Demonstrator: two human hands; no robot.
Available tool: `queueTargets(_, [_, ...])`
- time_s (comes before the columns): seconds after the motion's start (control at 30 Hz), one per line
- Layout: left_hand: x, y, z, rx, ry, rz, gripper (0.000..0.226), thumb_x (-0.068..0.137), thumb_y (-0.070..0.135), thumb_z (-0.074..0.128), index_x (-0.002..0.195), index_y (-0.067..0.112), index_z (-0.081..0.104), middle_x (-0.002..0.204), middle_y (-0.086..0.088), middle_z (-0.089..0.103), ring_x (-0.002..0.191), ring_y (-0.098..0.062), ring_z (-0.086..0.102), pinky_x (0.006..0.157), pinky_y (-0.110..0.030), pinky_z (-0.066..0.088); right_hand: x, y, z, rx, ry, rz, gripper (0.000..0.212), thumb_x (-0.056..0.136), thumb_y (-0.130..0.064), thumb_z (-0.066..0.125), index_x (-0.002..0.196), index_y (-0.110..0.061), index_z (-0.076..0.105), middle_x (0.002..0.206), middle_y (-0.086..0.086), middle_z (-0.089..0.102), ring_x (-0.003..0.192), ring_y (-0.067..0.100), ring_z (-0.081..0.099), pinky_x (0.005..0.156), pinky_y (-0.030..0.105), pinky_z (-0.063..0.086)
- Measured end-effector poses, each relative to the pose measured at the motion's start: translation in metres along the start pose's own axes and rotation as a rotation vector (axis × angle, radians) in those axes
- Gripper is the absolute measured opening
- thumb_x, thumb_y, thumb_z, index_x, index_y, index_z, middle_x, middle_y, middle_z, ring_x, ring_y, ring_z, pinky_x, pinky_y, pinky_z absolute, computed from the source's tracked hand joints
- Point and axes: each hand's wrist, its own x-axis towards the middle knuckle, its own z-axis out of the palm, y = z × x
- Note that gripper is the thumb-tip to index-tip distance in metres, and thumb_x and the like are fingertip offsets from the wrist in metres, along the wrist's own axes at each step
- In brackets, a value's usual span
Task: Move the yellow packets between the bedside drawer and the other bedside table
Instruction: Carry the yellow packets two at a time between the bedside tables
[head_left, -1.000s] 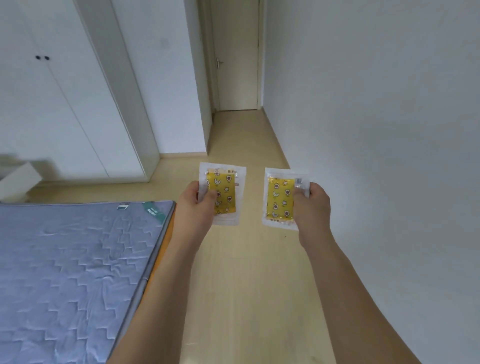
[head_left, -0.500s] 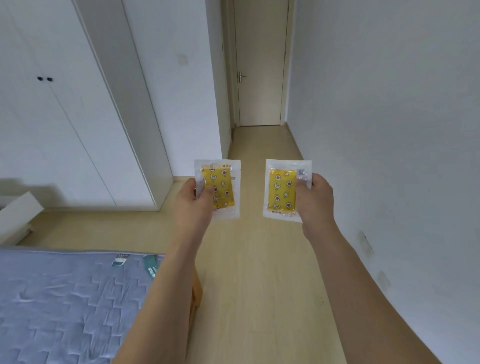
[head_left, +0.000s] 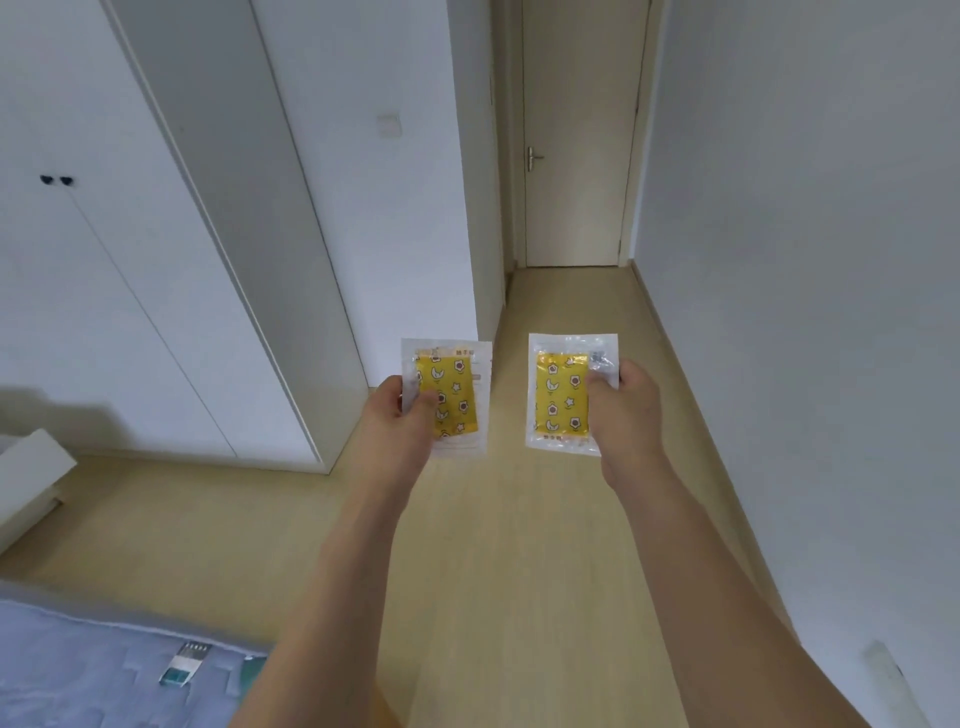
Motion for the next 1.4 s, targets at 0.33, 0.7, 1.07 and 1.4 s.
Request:
queueTargets(0.33, [0.228, -0.041, -0.03, -0.042, 0.296, -0.136, 0.011, 0.092, 0.012, 0.054, 0.095, 0.009, 0.064, 0.096, -0.01, 0.073, 0.093, -0.029, 0.069, 0.082, -0.044, 0.056, 0.168, -0.001, 0.233, -0.045, -0.295, 0.01, 0.013, 0.087, -0.013, 0.048, 0.084, -0.011, 0.06, 0.09, 0.011, 0.07, 0.079, 0.032, 0.069, 0.069, 0.045, 0.059])
queueTargets(0.7, [0.504, -0.094, -0.138, -0.089, 0.517, -0.155, 0.01, 0.092, 0.012, 0.054, 0.092, 0.01, 0.064, 0.098, -0.015, 0.07, 0.086, -0.027, 0.067, 0.077, -0.041, 0.054, 0.308, -0.026, 0.536, -0.099, -0.508, -0.085, 0.015, 0.089, -0.014, 0.048, 0.09, -0.008, 0.061, 0.082, 0.005, 0.066, 0.073, 0.025, 0.065, 0.065, 0.036, 0.057])
queueTargets(1.07, [0.692, -0.178, -0.297, -0.071, 0.781, -0.236, 0.01, 0.093, 0.017, 0.055, 0.095, 0.014, 0.064, 0.094, -0.006, 0.072, 0.092, -0.029, 0.068, 0.081, -0.045, 0.055, 0.332, 0.001, 0.847, -0.131, -0.814, -0.063, 0.015, 0.09, -0.016, 0.047, 0.092, -0.011, 0.061, 0.089, 0.009, 0.068, 0.082, 0.029, 0.069, 0.064, 0.037, 0.057])
queueTargets(1.4, [0.808, -0.188, -0.525, 0.033, 1.129, -0.208, 0.014, 0.096, 0.014, 0.055, 0.103, 0.023, 0.063, 0.096, 0.009, 0.072, 0.087, -0.006, 0.069, 0.067, -0.021, 0.053, 0.247, -0.029, 1.163, -0.096, -1.212, -0.079, 0.016, 0.093, -0.015, 0.046, 0.09, -0.016, 0.061, 0.085, -0.001, 0.067, 0.077, 0.018, 0.067, 0.07, 0.036, 0.056])
